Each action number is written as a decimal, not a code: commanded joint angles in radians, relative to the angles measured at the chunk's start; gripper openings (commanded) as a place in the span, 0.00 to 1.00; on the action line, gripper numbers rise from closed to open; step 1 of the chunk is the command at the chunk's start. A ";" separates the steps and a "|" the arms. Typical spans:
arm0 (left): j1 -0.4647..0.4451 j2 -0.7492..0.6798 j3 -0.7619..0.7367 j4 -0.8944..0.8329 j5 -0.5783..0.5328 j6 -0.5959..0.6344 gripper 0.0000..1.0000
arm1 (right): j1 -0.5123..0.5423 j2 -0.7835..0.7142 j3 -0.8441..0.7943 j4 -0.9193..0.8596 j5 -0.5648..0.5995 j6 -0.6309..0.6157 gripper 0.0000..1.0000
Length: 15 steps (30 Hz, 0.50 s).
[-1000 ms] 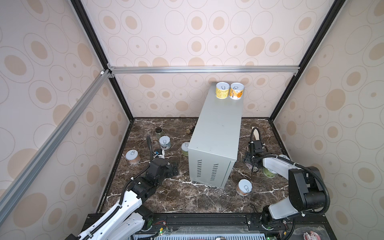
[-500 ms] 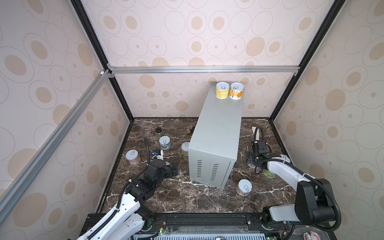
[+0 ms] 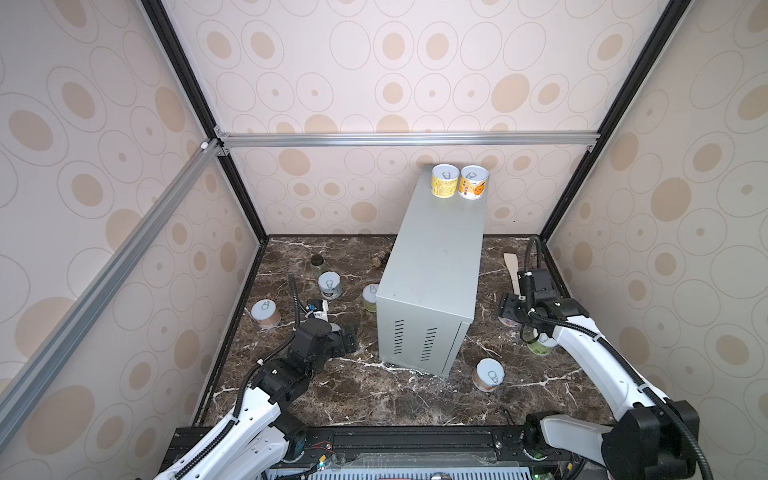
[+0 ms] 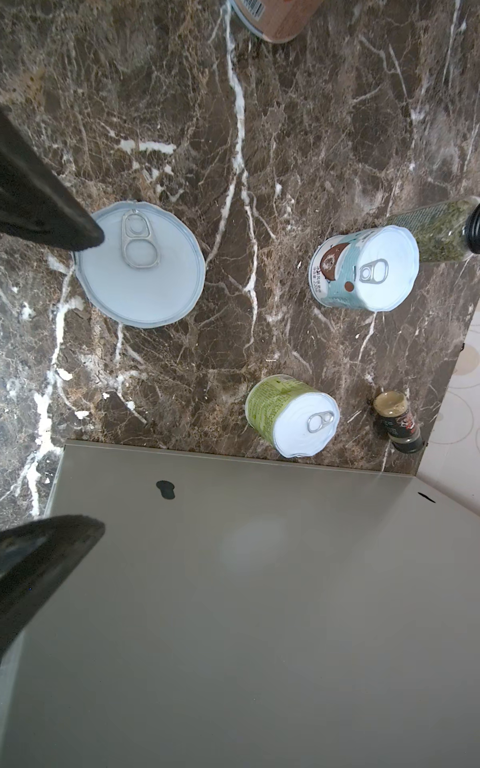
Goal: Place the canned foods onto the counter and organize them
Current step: 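Close the right gripper on the pink-labelled can and lift it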
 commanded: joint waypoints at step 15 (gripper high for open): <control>0.006 -0.008 0.012 0.024 0.051 0.006 0.99 | 0.004 -0.095 0.431 -0.379 -0.186 -0.117 0.47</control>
